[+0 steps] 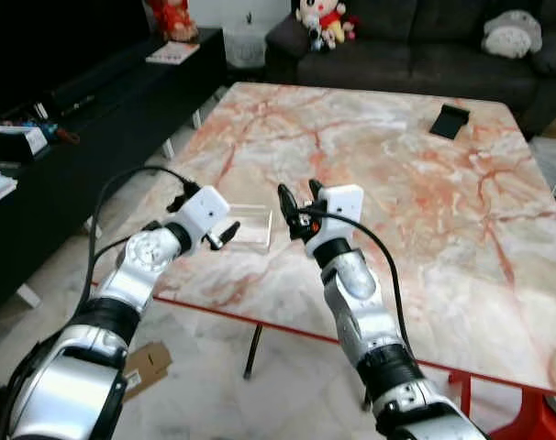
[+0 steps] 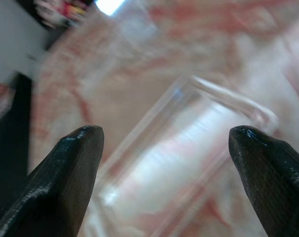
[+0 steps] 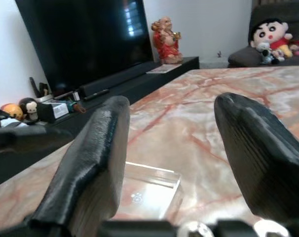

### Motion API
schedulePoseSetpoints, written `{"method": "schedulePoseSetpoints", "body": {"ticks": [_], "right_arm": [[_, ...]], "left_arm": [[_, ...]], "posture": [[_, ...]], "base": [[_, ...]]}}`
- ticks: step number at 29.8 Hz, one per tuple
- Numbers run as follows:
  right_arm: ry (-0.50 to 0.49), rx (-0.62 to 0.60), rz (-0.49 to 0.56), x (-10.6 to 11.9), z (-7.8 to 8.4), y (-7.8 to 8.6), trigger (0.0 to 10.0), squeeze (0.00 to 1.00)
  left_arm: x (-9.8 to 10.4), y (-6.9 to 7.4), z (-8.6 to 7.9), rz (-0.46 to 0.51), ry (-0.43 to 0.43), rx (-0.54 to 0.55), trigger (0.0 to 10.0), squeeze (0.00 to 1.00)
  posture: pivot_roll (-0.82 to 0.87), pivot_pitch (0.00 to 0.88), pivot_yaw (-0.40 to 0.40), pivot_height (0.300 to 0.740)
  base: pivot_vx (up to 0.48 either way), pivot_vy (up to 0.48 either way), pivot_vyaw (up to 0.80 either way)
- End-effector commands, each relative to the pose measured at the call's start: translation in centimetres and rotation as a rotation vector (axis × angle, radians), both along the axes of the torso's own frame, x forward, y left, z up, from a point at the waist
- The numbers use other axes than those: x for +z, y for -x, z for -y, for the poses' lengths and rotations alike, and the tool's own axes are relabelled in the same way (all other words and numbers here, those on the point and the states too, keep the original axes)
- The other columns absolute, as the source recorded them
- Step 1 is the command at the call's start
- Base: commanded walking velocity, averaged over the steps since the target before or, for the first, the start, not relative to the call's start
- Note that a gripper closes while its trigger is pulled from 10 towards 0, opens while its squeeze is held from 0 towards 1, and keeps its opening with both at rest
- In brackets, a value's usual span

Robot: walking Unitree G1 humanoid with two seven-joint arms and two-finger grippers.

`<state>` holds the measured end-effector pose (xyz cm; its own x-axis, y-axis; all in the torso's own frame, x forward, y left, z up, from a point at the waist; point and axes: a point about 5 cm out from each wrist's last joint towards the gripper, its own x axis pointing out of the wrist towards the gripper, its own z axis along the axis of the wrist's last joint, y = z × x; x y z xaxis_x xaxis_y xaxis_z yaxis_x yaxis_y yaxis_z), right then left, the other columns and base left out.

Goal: Picking trash to rubbish bin

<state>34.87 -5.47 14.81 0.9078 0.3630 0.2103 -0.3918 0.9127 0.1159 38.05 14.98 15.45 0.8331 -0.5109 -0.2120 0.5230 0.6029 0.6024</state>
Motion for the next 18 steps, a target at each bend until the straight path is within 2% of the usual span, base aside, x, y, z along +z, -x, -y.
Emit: {"method": "schedulePoseSetpoints", "body": {"ticks": [1,6,9,10,13,18], "right_arm": [[-0.01,0.011,-0.003,0.1,-0.4,0.2,10.0,0.0],[-0.008,0.001,-0.004,0.1,0.0,0.1,10.0,0.0],[-0.006,0.0,-0.006,0.0,0.2,0.1,10.0,0.0],[-0.005,0.001,-0.006,0.0,0.1,0.2,10.0,0.0],[-0.01,0.002,-0.008,0.0,0.1,0.2,10.0,0.0],[-0.008,0.012,-0.01,0.0,0.0,0.2,10.0,0.0]], "left_arm": [[-0.4,-0.1,0.3,-0.05,-0.041,-0.033,10.0,0.0],[-0.5,-0.4,0.9,-0.136,-0.033,-0.068,10.0,0.0],[-0.7,-0.7,0.8,-0.177,-0.055,-0.032,10.0,0.0],[-1.0,-0.9,0.6,-0.173,-0.138,0.0,10.0,0.0],[-1.0,-1.0,0.8,-0.198,-0.097,0.016,10.0,0.0],[-1.9,-0.8,0.6,-0.236,-0.203,0.018,10.0,0.0]], "posture": [[0.1,0.055,0.021,0.74],[0.09,0.063,0.017,0.74],[0.1,0.065,0.017,0.74],[0.09,0.068,0.015,0.74],[0.09,0.074,0.013,0.74],[0.1,0.089,0.006,0.74]], "base": [[0.0,0.0,0.0],[0.0,0.0,0.0],[0.0,0.0,0.0],[0.0,0.0,0.0],[0.0,0.0,0.0],[0.0,0.0,0.0]]}}
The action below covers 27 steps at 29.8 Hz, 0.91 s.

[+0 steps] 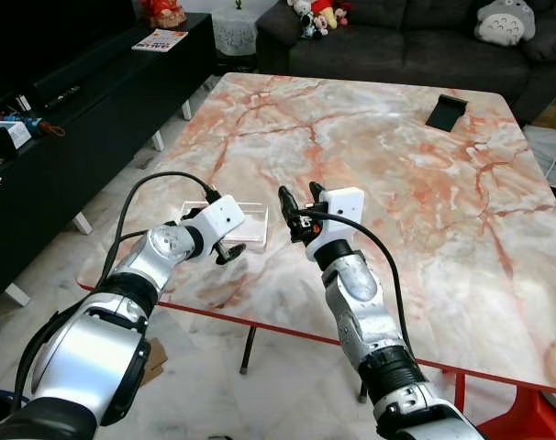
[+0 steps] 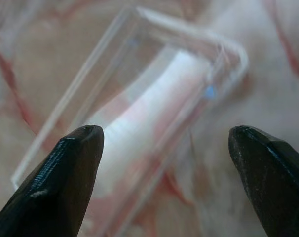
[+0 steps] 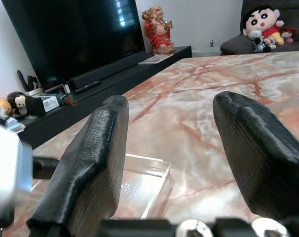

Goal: Picking trash to rubbish bin

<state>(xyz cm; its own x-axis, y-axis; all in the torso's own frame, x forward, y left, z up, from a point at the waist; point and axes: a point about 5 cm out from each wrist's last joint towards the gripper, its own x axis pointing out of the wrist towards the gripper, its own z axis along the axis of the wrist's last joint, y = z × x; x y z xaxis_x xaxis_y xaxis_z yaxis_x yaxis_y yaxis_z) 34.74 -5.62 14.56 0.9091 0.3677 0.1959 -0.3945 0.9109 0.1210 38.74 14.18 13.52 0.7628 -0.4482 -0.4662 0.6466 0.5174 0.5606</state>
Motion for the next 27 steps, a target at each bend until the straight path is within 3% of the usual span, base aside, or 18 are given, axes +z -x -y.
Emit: {"method": "schedulePoseSetpoints", "body": {"ticks": [1,4,6,8,13,17,24,27], "right_arm": [[-0.009,0.008,0.005,0.3,-0.1,0.1,10.0,0.0],[-0.01,0.008,0.005,0.3,0.0,0.0,10.0,0.0],[-0.008,0.009,0.005,0.3,0.0,0.0,10.0,0.0],[-0.008,0.011,0.004,0.4,0.0,0.0,10.0,0.0],[0.001,0.019,0.005,0.3,-0.3,0.1,10.0,0.0],[0.002,0.028,0.007,0.3,-0.6,0.3,10.0,0.0],[0.005,0.032,0.009,0.3,-0.5,0.3,10.0,0.0],[0.006,0.031,0.01,0.3,-0.5,0.2,10.0,0.0]], "left_arm": [[0.2,-0.2,-0.2,-0.006,-0.018,0.019,10.0,0.0],[0.6,-0.4,0.0,0.012,0.024,0.036,10.0,0.0],[0.4,-0.4,-0.1,0.025,-0.031,0.041,10.0,0.0],[0.5,-0.5,-0.1,0.029,-0.02,0.068,10.0,0.0],[0.2,-0.5,-0.3,-0.007,0.091,0.154,10.0,0.0],[-0.2,-0.4,-0.7,-0.052,0.273,0.256,10.0,0.0],[-0.3,-0.4,-1.4,-0.095,0.392,0.335,10.0,0.0],[-0.4,-0.4,-1.4,-0.118,0.401,0.337,10.0,0.0]], "posture": [[0.09,0.092,0.004,0.74],[0.1,0.094,0.003,0.74],[0.1,0.096,0.002,0.74],[0.1,0.096,0.001,0.74],[0.1,0.093,0.0,0.74],[0.09,0.085,0.001,0.74],[0.09,0.077,0.001,0.74],[0.08,0.064,0.003,0.74]], "base": [[0.0,0.0,0.0],[0.0,0.0,0.0],[0.0,0.0,0.0],[0.0,0.0,0.0],[0.0,0.0,0.0],[0.0,0.0,0.0],[0.0,0.0,0.0],[0.0,0.0,0.0]]}}
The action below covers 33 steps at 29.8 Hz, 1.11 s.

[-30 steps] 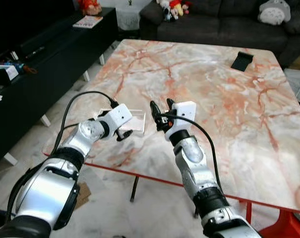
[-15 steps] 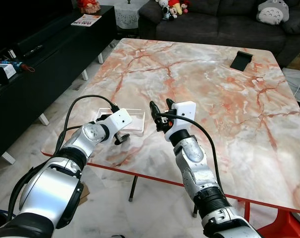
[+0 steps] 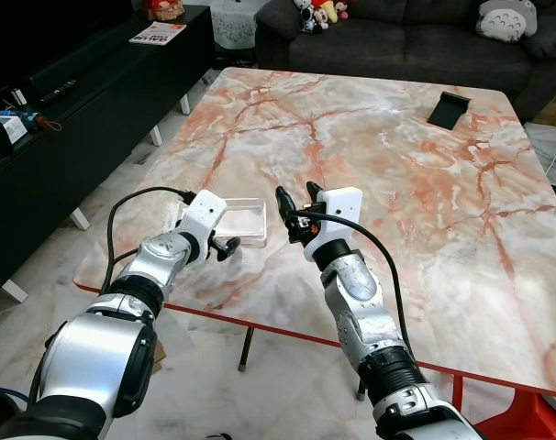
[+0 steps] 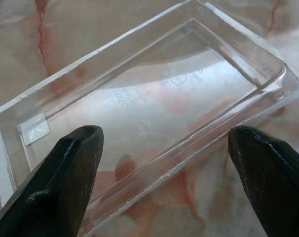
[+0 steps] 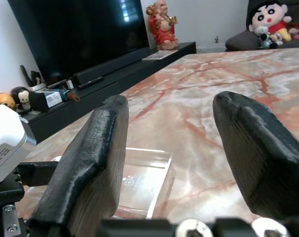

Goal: Picking trash to rubbish bin

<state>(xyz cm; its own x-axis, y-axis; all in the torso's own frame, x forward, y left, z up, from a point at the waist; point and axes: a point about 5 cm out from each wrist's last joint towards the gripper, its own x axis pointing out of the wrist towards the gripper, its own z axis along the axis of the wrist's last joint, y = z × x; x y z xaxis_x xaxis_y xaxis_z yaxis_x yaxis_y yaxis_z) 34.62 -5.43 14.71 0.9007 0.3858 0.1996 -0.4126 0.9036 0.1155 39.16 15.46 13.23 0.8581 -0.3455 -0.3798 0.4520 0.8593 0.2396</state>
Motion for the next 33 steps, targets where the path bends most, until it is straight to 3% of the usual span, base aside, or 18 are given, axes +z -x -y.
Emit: {"method": "schedulePoseSetpoints", "body": {"ticks": [1,7,14,18,19,24,25,33], "right_arm": [[0.003,0.01,0.005,0.2,-0.2,0.1,10.0,0.0],[0.005,0.003,0.004,0.1,0.0,0.1,10.0,0.0],[0.004,0.004,0.005,0.1,0.0,0.0,10.0,0.0],[0.003,-0.001,0.006,0.2,0.1,-0.1,10.0,0.0],[0.003,-0.003,0.006,0.2,0.1,-0.1,10.0,0.0],[0.003,-0.006,0.007,0.2,0.2,-0.1,10.0,0.0],[0.003,-0.007,0.007,0.2,0.2,-0.2,10.0,0.0],[0.001,-0.018,0.007,0.1,0.5,-0.1,10.0,0.0]], "left_arm": [[-0.3,0.1,-0.1,-0.051,0.032,0.002,10.0,0.0],[-1.6,0.9,0.5,-0.161,0.014,-0.09,10.0,0.0],[-1.3,0.8,1.7,-0.177,0.024,-0.152,10.0,0.0],[-0.1,0.2,2.2,-0.101,-0.004,-0.155,10.0,0.0],[0.7,-0.2,2.2,-0.038,-0.015,-0.123,10.0,0.0],[1.7,-0.7,2.0,0.064,-0.083,-0.075,10.0,0.0],[1.7,-0.7,2.0,0.073,-0.107,-0.07,10.0,0.0],[1.0,-0.5,2.1,0.026,-0.049,-0.052,10.0,0.0]], "posture": [[0.08,0.063,0.003,0.74],[0.09,0.049,0.006,0.74],[0.09,0.042,0.006,0.74],[0.1,0.036,0.005,0.74],[0.1,0.036,0.005,0.74],[0.1,0.039,0.007,0.74],[0.1,0.038,0.007,0.74],[0.09,0.045,0.01,0.74]], "base": [[0.0,0.0,0.0],[0.0,0.0,0.0],[0.0,0.0,0.0],[0.0,0.0,0.0],[0.0,0.0,0.0],[0.0,0.0,0.0],[0.0,0.0,0.0],[0.0,0.0,0.0]]}}
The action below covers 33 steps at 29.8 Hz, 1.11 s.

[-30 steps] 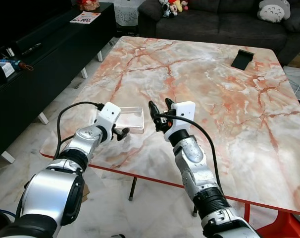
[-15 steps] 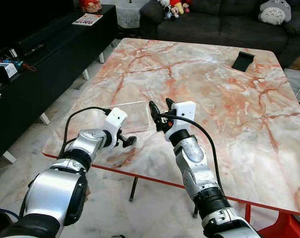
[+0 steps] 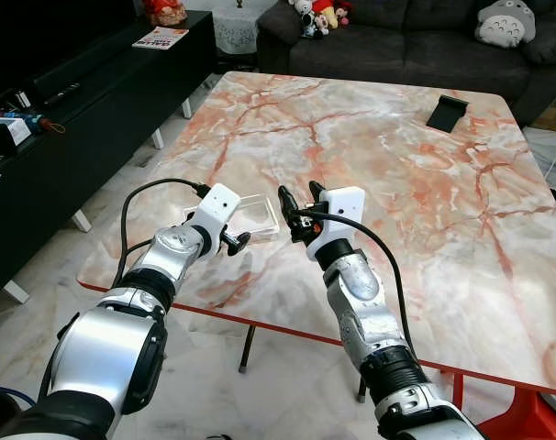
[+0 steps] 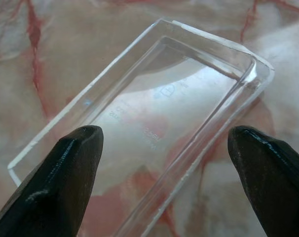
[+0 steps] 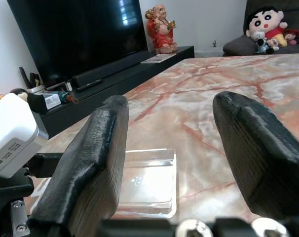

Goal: Picking trash to rubbish bin

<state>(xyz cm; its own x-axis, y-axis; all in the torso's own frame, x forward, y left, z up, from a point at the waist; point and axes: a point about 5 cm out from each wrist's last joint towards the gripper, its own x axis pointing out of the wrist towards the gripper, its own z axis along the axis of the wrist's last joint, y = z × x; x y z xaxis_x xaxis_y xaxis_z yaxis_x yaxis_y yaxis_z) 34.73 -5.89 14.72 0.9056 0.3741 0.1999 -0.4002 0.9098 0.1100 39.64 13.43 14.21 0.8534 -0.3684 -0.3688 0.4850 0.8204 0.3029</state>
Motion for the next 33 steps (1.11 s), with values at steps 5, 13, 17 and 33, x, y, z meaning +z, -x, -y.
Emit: {"method": "schedulePoseSetpoints", "body": {"ticks": [5,13,17,33], "right_arm": [[-0.002,-0.012,0.002,0.0,0.2,0.0,10.0,0.0],[-0.002,-0.018,0.0,0.0,0.4,0.0,10.0,0.0],[-0.001,-0.016,-0.001,-0.1,0.3,0.1,10.0,0.0],[0.002,-0.024,-0.001,0.0,0.5,0.1,10.0,0.0]], "left_arm": [[0.0,0.0,-0.4,-0.033,0.098,0.05,10.0,0.0],[0.2,-0.2,-1.6,-0.04,0.182,0.17,10.0,0.0],[0.2,-0.3,-1.4,-0.03,0.108,0.135,10.0,0.0],[-0.3,0.0,-1.7,-0.081,0.071,0.107,2.9,0.0]], "posture": [[0.08,0.052,0.014,0.74],[0.08,0.059,0.013,0.74],[0.08,0.062,0.013,0.74],[0.07,0.071,0.014,0.74]], "base": [[0.0,0.0,0.0],[0.0,0.0,0.0],[0.0,0.0,0.0],[0.0,0.0,0.0]]}}
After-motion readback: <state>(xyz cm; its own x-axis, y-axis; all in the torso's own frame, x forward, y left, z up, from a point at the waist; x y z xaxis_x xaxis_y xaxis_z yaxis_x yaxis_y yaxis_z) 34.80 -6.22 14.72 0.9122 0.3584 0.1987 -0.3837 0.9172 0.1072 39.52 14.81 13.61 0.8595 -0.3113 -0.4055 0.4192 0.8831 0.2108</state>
